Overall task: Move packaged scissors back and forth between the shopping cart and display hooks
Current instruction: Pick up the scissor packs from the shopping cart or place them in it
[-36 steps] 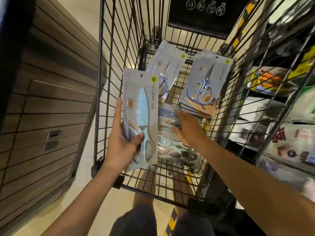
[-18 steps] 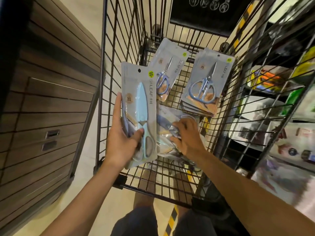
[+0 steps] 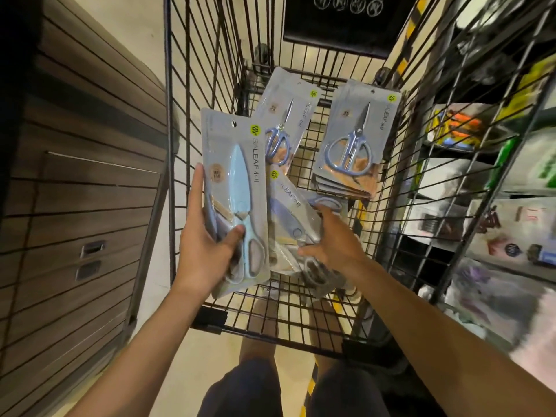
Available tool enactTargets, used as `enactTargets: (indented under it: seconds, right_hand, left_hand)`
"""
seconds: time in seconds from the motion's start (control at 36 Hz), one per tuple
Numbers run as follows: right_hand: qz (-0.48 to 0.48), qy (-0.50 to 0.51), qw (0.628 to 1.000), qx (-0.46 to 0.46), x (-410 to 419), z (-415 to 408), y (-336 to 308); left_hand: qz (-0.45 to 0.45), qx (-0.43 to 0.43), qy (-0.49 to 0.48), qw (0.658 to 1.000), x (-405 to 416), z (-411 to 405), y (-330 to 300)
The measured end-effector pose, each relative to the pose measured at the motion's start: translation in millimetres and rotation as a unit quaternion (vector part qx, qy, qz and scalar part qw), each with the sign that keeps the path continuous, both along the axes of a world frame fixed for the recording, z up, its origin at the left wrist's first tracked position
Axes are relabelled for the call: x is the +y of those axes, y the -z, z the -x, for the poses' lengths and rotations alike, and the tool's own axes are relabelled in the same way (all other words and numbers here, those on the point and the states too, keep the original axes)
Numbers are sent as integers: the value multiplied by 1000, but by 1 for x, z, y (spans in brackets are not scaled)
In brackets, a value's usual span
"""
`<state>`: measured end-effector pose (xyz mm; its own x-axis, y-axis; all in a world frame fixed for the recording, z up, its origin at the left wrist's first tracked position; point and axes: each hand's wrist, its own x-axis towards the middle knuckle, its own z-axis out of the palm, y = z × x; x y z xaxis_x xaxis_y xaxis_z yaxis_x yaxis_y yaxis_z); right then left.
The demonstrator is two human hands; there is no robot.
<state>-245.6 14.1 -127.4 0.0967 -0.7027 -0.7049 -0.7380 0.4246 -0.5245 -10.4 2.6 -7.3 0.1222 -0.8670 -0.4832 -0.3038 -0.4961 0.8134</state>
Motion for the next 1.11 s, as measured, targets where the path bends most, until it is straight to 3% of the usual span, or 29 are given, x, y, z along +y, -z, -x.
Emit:
enactTargets:
  seconds: [0.19,0.33,0.53,0.83,1.11]
  right_hand:
    - [-12,35,996,-80,5,3,-26]
    - [-7,141,981,-135,11,7,-69]
    - [106,269,943,-163,31,16,-169]
    - [244,429,855,-162,109,18,-306]
    - [375,489,768,-175,233,0,-380]
  left_hand:
    - [0,7,3,1000,-5,-4,-15]
    - [16,7,24,1000,-10,-6,-36]
    - [35,33,80,996,-22,-5,-104]
    - [116,64,212,968,-8,-3,-218]
    - [176,85,341,919,59,15,-275]
